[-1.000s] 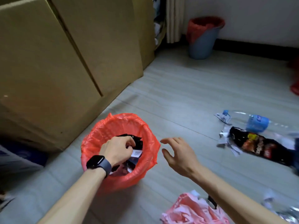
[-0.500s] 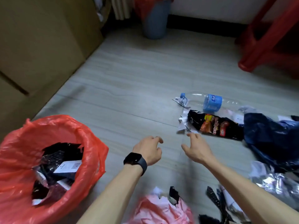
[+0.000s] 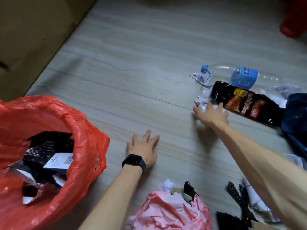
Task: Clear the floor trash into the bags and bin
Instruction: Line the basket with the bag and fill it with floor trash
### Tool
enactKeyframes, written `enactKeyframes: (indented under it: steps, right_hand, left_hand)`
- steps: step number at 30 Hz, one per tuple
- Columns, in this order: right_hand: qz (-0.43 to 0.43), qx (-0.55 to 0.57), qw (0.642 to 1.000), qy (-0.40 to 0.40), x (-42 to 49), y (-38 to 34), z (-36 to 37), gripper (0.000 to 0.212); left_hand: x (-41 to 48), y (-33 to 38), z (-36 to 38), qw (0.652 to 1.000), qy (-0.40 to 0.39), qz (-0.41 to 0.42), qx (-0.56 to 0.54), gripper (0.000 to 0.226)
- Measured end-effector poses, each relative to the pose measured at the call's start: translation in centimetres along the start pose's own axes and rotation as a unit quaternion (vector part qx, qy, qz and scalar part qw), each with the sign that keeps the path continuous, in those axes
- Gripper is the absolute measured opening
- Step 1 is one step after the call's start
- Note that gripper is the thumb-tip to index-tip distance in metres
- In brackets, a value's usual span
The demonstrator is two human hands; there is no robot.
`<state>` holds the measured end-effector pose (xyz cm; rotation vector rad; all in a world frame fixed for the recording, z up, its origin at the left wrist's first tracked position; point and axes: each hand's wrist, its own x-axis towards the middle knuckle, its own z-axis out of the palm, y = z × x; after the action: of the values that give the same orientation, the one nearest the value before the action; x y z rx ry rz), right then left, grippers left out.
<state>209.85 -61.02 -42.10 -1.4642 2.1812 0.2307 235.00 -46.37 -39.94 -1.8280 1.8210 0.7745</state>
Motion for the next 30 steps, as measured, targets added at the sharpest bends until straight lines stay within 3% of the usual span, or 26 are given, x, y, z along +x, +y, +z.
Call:
enactKeyframes:
  steps: [4,10,13,17,21,25,30]
  right_hand:
    - [-0.068,-0.01,0.993,0.094,-3.0,-0.1,3.3,0.059]
    - [-0.292,-0.091,0.949,0.069,-10.8,1.4,8.2,0.052]
    - [-0.357,-0.05,0.93,0.069,-13.6,2.7,9.6,0.042]
    - [-0.375,-0.003,0.925,0.054,-14.4,3.5,9.7,0.028]
    - [-0.341,0.024,0.94,-0.017,-14.5,2.7,9.1,0.035]
    - [-0.296,-0.023,0.954,-0.038,-14.0,1.6,8.0,0.034]
    - [-0.251,-0.064,0.963,-0.068,-13.6,-0.3,7.0,0.062]
  left_hand:
    - [-0.1,0.0,0.4,1.0,0.009,-0.007,-0.01,0.07]
    - [-0.1,0.5,1.0,0.996,0.052,-0.003,-0.073,0.077]
    - [-0.3,0.6,1.6,0.989,0.098,0.033,-0.106,0.086]
    - [-0.5,1.5,2.5,0.985,0.111,0.118,-0.065,0.069]
    - [-1.1,2.8,3.7,0.984,0.128,0.11,-0.06,0.036]
    - [-0.9,3.4,4.7,0.982,0.159,0.093,-0.048,0.031]
    - [-0.9,2.5,5.8,0.977,0.177,0.097,-0.069,0.033]
